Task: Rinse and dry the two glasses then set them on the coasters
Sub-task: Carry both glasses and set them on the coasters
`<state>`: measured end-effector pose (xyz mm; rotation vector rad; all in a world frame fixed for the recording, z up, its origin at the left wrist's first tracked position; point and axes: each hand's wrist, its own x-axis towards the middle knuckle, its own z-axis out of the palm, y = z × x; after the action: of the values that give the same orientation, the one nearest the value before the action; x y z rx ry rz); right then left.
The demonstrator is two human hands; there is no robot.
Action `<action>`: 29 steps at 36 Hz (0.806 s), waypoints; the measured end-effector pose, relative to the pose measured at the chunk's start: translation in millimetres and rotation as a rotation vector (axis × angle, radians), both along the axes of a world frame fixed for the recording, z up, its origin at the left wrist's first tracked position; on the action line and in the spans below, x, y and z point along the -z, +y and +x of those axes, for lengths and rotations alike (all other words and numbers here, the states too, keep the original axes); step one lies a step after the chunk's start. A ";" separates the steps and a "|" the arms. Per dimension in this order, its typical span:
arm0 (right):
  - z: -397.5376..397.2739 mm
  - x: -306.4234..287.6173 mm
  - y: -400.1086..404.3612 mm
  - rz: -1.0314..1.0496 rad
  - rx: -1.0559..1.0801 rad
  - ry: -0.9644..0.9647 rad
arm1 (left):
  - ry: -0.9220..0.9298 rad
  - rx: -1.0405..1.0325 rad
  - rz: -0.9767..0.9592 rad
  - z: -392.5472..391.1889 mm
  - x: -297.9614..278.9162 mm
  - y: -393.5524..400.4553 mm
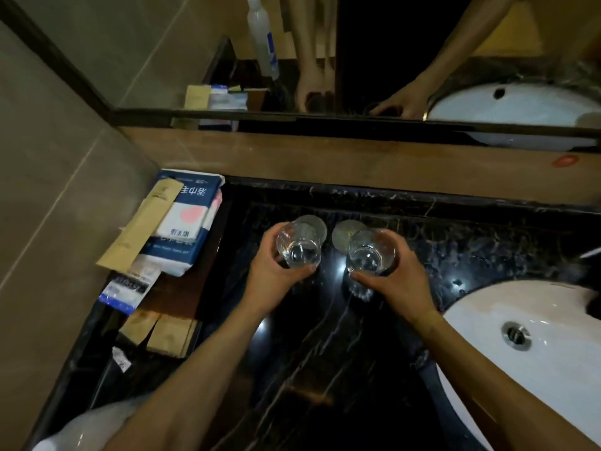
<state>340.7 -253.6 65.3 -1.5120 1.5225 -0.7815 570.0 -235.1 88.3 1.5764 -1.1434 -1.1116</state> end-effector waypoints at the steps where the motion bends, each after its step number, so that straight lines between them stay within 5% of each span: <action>1: 3.3 2.2 -6.5 0.002 0.014 -0.007 | -0.001 0.007 -0.010 1.7 2.2 -10.3; 11: 27.3 21.9 -49.9 0.054 0.095 -0.012 | 0.003 0.061 -0.012 12.2 24.7 -75.8; 29: 33.0 36.3 -64.1 0.053 0.104 0.004 | 0.028 0.058 0.032 15.7 50.6 -78.9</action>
<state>373.7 -317.7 29.0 -1.4061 1.6222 -0.7922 585.7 -314.0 37.6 1.5560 -1.1643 -1.1925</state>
